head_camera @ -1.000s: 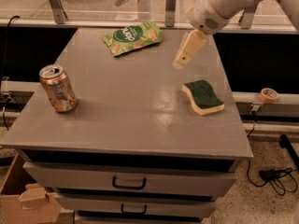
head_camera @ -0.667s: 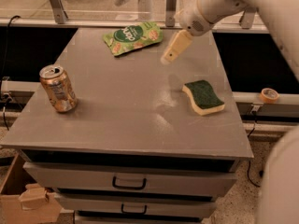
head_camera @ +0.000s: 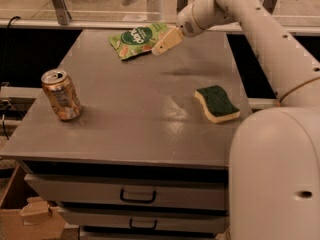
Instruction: Move green rice chip bag near orange can
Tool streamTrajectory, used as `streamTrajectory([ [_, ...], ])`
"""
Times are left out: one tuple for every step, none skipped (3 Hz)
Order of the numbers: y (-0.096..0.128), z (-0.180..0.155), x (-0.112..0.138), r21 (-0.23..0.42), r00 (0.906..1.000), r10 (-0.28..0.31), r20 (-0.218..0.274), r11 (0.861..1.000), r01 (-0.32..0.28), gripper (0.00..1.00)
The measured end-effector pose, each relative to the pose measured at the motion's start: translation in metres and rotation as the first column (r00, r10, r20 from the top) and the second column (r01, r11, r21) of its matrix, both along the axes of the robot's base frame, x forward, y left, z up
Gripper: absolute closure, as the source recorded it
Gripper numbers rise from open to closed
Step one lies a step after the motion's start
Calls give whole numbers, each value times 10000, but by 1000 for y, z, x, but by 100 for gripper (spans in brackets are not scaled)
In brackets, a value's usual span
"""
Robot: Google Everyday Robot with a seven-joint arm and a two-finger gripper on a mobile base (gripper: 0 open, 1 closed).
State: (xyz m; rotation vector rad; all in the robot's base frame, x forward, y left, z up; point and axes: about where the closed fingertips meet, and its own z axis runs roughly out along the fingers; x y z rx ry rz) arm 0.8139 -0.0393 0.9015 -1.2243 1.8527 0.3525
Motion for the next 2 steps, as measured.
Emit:
streamTrajectory([
  [13,-5,39,1232,9957,-886,-264,9882,912,0],
  [23,-11,63,1935,9852,-1518,-792,9672,1646,0],
])
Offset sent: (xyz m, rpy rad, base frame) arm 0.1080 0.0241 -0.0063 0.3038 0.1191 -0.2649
